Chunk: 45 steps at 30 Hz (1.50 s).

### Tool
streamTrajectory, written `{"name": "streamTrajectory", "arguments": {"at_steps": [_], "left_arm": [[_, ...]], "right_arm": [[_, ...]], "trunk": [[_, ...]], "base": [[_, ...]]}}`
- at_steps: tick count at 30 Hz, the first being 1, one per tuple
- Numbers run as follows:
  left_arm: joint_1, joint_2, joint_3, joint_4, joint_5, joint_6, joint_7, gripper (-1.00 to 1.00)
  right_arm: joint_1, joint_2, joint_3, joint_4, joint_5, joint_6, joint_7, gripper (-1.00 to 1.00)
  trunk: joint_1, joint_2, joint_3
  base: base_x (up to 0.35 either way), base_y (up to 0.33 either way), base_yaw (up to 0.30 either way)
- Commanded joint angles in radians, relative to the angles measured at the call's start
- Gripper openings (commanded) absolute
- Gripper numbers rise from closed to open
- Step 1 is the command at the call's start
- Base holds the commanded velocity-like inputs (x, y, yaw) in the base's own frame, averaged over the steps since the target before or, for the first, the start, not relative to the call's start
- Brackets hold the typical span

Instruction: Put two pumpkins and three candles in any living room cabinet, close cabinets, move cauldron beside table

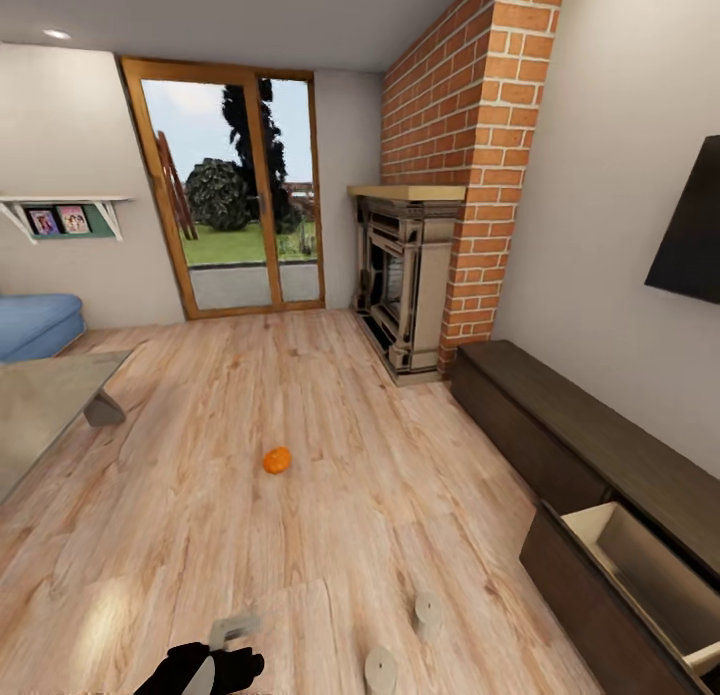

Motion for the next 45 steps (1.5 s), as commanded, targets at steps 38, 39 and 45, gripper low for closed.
{"name": "streamTrajectory", "arguments": {"at_steps": [38,39,45], "left_arm": [[-0.001,0.001,-0.009,-0.001,0.011,0.002,0.01,1.0],[-0.001,0.001,-0.009,-0.001,0.011,0.002,0.01,1.0],[-0.001,-0.004,-0.008,-0.001,0.012,0.002,0.01,1.0]], "right_arm": [[0.0,-0.001,0.008,-0.002,-0.01,-0.001,-0.001,1.0],[-0.001,-0.001,0.008,-0.002,-0.01,-0.001,-0.001,1.0],[0.0,0.0,0.008,-0.002,-0.01,-0.001,-0.002,1.0]], "trunk": [[0.0,-0.001,-0.001],[0.0,-0.001,-0.001],[0.0,-0.001,-0.001]], "base": [[0.073,-0.055,0.074],[0.012,0.056,0.0],[0.003,0.096,0.0]]}}
